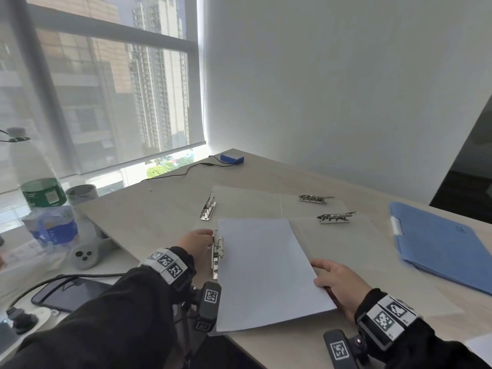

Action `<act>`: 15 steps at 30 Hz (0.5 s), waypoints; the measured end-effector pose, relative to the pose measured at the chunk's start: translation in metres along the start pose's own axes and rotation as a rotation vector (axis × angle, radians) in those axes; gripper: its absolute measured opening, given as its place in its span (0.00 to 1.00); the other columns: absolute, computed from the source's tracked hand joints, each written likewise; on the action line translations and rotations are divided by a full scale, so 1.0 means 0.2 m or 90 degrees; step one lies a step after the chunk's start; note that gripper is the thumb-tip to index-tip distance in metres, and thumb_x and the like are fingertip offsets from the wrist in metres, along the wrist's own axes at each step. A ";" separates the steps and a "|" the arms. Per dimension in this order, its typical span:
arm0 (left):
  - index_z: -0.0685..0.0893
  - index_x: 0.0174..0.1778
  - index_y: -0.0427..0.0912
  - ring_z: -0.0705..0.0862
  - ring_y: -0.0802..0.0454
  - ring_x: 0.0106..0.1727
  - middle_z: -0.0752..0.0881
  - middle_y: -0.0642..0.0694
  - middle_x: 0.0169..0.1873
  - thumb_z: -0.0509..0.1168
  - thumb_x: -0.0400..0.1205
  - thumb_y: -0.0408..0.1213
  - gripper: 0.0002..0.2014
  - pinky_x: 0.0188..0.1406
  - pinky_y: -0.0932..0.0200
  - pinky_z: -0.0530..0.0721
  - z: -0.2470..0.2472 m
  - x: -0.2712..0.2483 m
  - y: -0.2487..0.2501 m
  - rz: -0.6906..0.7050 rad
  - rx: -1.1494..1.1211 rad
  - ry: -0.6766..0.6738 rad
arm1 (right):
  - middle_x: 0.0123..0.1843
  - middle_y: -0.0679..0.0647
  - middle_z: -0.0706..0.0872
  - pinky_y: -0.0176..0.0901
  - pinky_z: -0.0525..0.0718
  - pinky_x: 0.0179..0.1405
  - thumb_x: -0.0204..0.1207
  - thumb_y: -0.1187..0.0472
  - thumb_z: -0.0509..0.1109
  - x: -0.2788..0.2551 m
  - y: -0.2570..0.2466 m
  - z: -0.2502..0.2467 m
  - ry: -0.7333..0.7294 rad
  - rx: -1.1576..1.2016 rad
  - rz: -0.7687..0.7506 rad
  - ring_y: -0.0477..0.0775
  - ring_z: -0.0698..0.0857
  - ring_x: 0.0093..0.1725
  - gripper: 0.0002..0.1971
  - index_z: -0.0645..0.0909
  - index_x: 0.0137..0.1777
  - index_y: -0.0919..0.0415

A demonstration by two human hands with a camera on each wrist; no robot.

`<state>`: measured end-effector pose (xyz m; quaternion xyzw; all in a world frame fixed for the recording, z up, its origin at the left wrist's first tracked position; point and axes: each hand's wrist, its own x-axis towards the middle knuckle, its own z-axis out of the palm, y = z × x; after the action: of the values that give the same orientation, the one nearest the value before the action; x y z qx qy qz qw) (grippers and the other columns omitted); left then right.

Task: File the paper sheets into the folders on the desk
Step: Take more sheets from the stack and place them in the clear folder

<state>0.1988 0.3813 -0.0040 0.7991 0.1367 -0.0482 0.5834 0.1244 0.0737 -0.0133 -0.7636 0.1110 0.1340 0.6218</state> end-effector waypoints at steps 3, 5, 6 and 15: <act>0.81 0.67 0.31 0.81 0.46 0.55 0.86 0.37 0.59 0.57 0.81 0.21 0.19 0.64 0.55 0.79 -0.01 -0.01 -0.01 0.019 -0.025 0.000 | 0.51 0.67 0.92 0.47 0.86 0.34 0.76 0.79 0.59 0.00 0.01 0.00 0.005 0.002 0.000 0.64 0.91 0.41 0.22 0.83 0.60 0.55; 0.82 0.65 0.33 0.80 0.47 0.49 0.87 0.41 0.52 0.57 0.81 0.23 0.18 0.43 0.62 0.80 -0.03 -0.04 -0.01 0.039 -0.056 0.002 | 0.51 0.66 0.93 0.49 0.87 0.38 0.76 0.79 0.59 0.01 0.01 0.00 0.008 0.005 0.001 0.65 0.90 0.43 0.23 0.83 0.60 0.54; 0.83 0.63 0.37 0.81 0.48 0.47 0.87 0.43 0.50 0.57 0.82 0.26 0.16 0.34 0.64 0.78 -0.04 -0.06 -0.01 0.042 -0.079 0.003 | 0.52 0.66 0.93 0.52 0.87 0.41 0.76 0.79 0.59 0.01 0.01 0.00 0.010 0.006 0.000 0.65 0.90 0.44 0.23 0.83 0.60 0.54; 0.90 0.50 0.41 0.87 0.56 0.44 0.91 0.49 0.45 0.62 0.84 0.33 0.10 0.33 0.72 0.76 -0.07 -0.18 -0.12 0.123 -0.009 -0.030 | 0.52 0.68 0.93 0.62 0.84 0.50 0.77 0.78 0.59 0.01 0.03 -0.01 -0.001 0.015 -0.002 0.68 0.88 0.46 0.24 0.83 0.58 0.49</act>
<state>0.1570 0.3949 -0.0125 0.8032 0.0458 -0.0094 0.5939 0.1240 0.0709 -0.0189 -0.7562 0.1106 0.1324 0.6311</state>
